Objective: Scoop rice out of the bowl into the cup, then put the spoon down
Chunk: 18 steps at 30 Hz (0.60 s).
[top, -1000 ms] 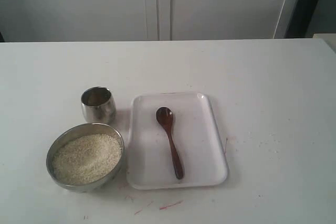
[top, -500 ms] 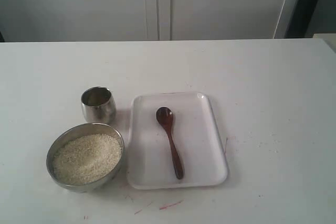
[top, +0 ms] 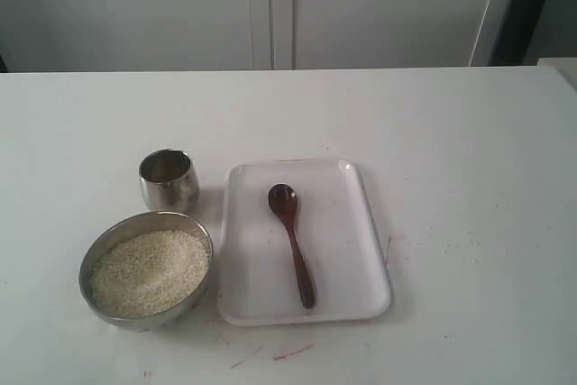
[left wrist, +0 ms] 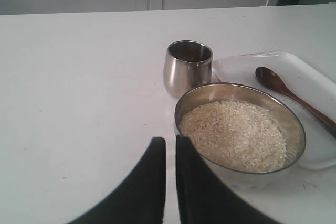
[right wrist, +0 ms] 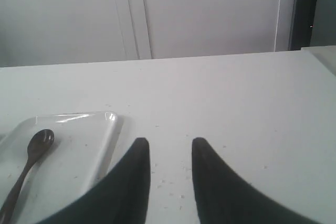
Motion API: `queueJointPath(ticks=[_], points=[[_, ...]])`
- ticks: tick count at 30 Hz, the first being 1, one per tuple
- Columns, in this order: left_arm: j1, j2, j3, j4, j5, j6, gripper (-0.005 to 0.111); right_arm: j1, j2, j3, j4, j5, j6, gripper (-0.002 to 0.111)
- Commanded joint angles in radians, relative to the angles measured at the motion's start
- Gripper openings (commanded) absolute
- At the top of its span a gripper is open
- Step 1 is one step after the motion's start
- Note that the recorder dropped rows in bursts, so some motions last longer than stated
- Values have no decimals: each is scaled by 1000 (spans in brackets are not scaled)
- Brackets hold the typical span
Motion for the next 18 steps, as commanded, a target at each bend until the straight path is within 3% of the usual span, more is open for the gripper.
queueJointPath(ticks=[1,6,9,18], points=[[-7,1,-6,-10,-4,0,14,-5,-5,4,3,7,-13,27],[-7,1,-6,-10,-4,0,14,-5,-5,4,-25,41,-21,23],[-7,1,-6,-10,-4,0,14,-5,-5,4,-32,111,-21,1],[-7,1,-6,-10,-4,0,14,-5,-5,4,-89,165,-19,0]])
